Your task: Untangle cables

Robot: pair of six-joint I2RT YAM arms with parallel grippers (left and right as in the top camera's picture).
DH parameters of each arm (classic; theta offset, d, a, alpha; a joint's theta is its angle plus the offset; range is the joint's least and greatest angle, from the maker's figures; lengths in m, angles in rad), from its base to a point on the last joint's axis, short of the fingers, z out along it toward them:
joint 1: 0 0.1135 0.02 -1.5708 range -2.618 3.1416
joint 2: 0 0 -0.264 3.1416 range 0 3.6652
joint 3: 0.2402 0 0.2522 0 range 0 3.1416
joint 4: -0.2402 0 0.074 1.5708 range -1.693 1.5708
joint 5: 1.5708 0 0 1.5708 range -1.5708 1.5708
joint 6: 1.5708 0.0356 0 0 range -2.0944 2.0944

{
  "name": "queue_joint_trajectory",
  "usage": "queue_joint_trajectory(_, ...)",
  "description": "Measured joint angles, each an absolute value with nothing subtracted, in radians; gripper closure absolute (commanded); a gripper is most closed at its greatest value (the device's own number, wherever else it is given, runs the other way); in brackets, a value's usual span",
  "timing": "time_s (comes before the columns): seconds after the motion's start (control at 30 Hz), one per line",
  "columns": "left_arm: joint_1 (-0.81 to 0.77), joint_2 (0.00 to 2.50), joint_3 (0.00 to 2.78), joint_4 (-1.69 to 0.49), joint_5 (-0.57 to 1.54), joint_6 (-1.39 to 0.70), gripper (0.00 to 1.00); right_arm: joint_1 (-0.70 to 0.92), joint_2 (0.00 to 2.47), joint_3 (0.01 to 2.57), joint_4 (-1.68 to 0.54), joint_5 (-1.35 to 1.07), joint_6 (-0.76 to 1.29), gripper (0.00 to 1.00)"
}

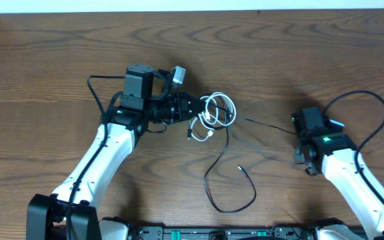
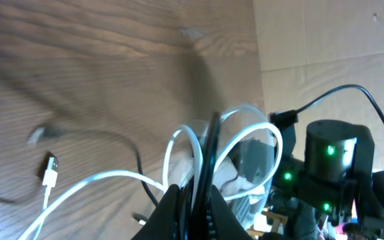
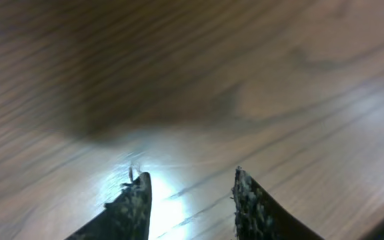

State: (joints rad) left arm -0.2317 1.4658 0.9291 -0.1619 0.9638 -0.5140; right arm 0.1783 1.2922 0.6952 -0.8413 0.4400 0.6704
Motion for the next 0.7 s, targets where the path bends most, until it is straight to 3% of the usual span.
queue_joint_trajectory(0.27,-0.2,1.466,0.929,-0.191,0.994,-0.465,0.91,0.027,1.292,0.696,-0.837,0.414,0.67,0.44)
queue_joint_trajectory(0.43,-0.185,1.466,0.929,-0.191,0.992,-0.463,0.91,-0.088,1.292,0.695,-0.827,0.416,0.673,0.16)
queue_joint_trajectory(0.57,-0.161,1.465,0.929,-0.195,0.97,-0.463,0.91,-0.136,1.292,0.692,-0.761,0.401,0.623,0.12)
queue_joint_trajectory(0.7,-0.183,1.462,0.929,-0.206,0.957,-0.462,0.91,-0.14,1.293,0.691,-0.643,0.134,0.391,0.12)
